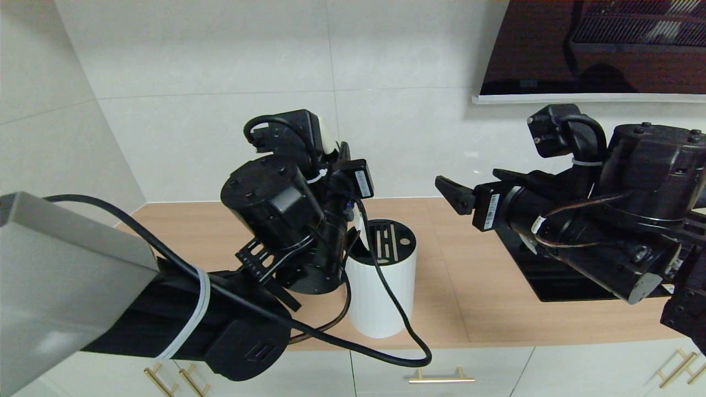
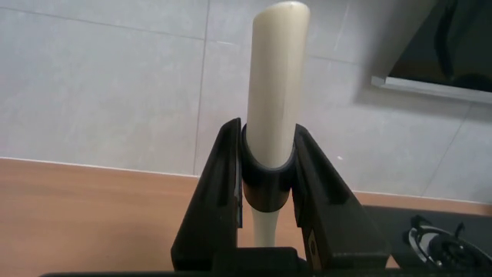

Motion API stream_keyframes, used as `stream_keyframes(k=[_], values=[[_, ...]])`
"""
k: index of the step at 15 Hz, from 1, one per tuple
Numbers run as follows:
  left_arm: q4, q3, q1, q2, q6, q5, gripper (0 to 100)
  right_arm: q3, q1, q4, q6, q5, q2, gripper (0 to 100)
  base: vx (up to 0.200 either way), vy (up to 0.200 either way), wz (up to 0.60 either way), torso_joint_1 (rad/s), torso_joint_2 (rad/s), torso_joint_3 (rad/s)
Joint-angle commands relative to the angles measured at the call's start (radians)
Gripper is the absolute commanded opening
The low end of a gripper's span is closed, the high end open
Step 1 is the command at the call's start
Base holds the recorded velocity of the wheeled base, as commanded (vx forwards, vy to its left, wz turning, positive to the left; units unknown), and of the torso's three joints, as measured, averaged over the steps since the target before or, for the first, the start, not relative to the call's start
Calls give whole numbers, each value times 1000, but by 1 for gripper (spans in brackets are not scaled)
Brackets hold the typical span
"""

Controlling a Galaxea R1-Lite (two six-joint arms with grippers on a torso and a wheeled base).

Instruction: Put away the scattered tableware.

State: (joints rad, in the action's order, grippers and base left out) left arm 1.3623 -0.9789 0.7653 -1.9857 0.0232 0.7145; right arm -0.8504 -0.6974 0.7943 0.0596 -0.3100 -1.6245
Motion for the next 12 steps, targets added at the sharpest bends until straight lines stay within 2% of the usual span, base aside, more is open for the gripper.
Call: stream_keyframes(k=[1,12], values=[[0,-1,0,-15,0,0,0,-1,-1,0,-1,0,-2,100,0,0,0,0,0,0],[4,3,3,-99,0,5,0,2,-1,0,0,-1,-3,100,0,0,0,0,0,0]])
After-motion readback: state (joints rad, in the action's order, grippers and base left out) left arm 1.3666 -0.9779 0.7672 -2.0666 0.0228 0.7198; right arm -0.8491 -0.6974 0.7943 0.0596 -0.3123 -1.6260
